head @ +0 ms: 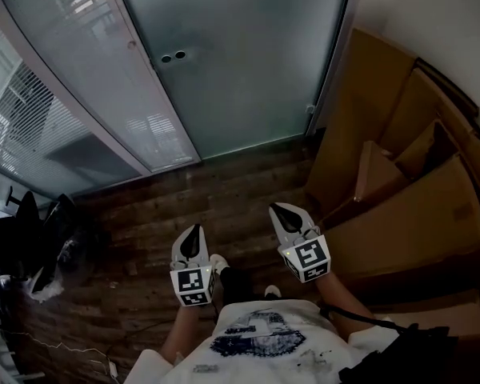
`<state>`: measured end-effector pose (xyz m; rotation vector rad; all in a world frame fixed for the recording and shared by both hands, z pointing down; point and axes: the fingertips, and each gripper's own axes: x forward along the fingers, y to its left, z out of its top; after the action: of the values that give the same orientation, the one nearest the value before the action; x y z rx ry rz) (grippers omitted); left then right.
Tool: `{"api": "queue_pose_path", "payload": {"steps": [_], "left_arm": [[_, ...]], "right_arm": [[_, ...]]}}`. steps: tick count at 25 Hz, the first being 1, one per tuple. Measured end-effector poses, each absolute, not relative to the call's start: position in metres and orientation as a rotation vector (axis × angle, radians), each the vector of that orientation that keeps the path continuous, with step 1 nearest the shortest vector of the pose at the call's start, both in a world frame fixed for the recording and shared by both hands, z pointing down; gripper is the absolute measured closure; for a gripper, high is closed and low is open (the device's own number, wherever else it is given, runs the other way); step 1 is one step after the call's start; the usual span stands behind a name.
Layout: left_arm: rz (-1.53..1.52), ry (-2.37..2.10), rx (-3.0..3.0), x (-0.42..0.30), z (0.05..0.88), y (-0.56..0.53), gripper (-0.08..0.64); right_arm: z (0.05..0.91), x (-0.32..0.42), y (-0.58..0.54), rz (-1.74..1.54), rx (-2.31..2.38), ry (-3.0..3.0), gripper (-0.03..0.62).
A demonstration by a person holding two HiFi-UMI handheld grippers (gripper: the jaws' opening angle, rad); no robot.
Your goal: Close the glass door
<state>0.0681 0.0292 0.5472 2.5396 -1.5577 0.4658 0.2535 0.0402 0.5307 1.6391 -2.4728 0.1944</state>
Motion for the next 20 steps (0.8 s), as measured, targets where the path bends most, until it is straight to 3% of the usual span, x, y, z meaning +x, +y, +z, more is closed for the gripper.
{"api": "queue_pose_path", "payload": {"steps": [10, 20], "left_arm": [[0.499, -1.635, 2.578, 0.099, 0.528, 0.11, 0.557], [0.527, -1.646, 2.639, 0.099, 0.511, 0.144, 0.557]], "right_arm": [[0.517, 0.278, 0.109, 0.217, 1.64, -2.582, 0.584], [0.511, 0.254, 0.146, 0.214, 1.644, -2.617, 0.584]]}}
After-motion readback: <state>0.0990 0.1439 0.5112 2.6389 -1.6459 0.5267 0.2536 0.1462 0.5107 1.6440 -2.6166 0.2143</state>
